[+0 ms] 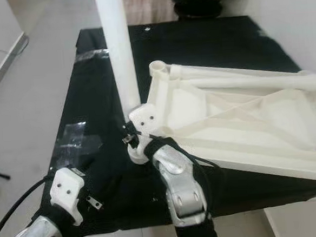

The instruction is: Building children table

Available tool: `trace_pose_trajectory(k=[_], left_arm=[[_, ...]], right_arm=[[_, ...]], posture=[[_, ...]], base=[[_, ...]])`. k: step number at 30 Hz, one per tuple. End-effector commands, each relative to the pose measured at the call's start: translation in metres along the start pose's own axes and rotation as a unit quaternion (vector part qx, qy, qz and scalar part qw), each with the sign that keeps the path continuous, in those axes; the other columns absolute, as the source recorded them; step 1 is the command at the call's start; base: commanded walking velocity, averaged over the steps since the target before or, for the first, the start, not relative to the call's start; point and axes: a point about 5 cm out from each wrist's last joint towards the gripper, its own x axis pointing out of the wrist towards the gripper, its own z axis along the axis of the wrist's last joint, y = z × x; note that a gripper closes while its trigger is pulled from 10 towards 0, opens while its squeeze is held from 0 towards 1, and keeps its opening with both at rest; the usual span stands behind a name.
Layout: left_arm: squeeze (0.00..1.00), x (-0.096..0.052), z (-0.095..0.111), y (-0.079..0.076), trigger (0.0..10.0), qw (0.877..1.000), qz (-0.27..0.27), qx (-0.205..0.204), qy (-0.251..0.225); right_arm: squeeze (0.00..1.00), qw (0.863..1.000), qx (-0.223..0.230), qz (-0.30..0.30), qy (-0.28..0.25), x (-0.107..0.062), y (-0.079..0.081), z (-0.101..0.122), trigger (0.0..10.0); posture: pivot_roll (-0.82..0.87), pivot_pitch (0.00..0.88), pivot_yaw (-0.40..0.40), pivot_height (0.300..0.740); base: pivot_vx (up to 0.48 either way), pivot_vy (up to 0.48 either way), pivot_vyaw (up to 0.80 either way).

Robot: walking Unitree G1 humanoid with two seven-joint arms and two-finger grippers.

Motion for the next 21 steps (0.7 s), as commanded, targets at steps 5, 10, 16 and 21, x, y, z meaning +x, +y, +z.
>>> trace_pose_trajectory(k=[5, 10, 16, 21], left_arm=[[0.00, -0.002, -0.004, -0.002, 10.0, 1.000, 0.006, -0.009, 0.006], [0.00, -0.006, -0.002, -0.005, 10.0, 1.000, 0.002, -0.009, 0.005], [0.00, -0.019, 0.005, -0.013, 10.0, 1.000, -0.015, -0.010, 0.009], [0.00, -0.028, 0.008, -0.016, 10.0, 1.000, -0.015, -0.011, 0.015]], right_arm=[[1.00, 0.977, 0.078, 0.194, -0.032, -0.003, 0.003, 0.021, 10.0], [0.00, 0.954, 0.030, 0.297, -0.035, -0.002, -0.012, 0.026, 10.0], [0.00, 0.903, 0.001, 0.430, -0.012, 0.015, -0.031, 0.028, 10.0], [0.00, 0.878, 0.005, 0.479, 0.000, 0.026, -0.039, 0.038, 10.0]], posture=[[0.02, 0.108, -0.059, 0.740], [0.04, 0.142, -0.057, 0.740], [0.10, 0.231, -0.041, 0.740], [0.12, 0.268, -0.032, 0.740]], base=[[0.000, 0.000, 0.00], [0.000, 0.000, 0.00], [0.000, 0.000, 0.00], [0.000, 0.000, 0.00]])
